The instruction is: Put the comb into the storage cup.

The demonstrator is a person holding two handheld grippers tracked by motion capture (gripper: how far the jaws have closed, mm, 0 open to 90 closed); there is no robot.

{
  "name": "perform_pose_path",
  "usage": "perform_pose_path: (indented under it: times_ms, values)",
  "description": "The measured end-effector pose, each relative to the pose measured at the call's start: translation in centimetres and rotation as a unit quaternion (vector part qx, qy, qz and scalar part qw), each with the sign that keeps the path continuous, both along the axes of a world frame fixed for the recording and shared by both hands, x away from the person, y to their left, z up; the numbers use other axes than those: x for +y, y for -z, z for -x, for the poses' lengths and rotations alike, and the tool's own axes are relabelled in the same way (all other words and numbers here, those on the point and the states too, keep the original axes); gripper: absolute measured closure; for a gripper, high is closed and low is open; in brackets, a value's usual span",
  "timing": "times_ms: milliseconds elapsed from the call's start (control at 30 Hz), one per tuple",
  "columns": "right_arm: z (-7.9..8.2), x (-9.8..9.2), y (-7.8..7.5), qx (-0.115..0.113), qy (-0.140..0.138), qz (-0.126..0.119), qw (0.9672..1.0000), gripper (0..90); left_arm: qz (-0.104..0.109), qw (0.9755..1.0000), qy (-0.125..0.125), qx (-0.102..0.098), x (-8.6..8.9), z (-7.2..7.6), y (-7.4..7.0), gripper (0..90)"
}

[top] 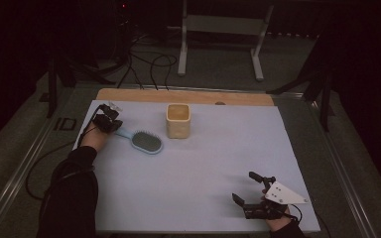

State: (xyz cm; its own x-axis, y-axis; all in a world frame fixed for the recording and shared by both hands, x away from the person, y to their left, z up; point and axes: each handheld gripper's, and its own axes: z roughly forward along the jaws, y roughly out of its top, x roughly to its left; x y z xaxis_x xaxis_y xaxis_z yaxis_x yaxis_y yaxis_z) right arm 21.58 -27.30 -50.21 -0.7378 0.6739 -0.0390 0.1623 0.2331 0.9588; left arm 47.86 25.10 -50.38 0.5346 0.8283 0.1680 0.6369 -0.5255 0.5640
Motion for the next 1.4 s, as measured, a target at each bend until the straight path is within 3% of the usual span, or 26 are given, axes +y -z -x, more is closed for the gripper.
perform_pose_path:
  times_ms: [233, 500, 1033, 1400]
  values:
    - [0.0, 0.0, 0.0, -0.004, 0.001, -0.001, 1.0, 8.8, -0.008, 0.9997, 0.008, 0.02, 0.3, 0.3, 0.2, 90.0]
    - [0.1, 0.0, -0.1, -0.003, 0.002, 0.0, 1.0, 8.8, -0.011, 0.999, 0.024, 0.036, 1.0, 1.7, 0.0, 90.0]
    - [0.1, 0.1, -0.3, -0.008, 0.004, 0.0, 1.0, 8.8, 0.0, 0.9973, 0.052, 0.052, 1.4, 6.2, -0.4, 90.0]
    - [0.1, 0.1, -0.2, -0.007, 0.004, -0.002, 1.0, 8.8, 0.019, 0.9953, 0.067, 0.067, 1.7, 9.2, -0.5, 90.0]
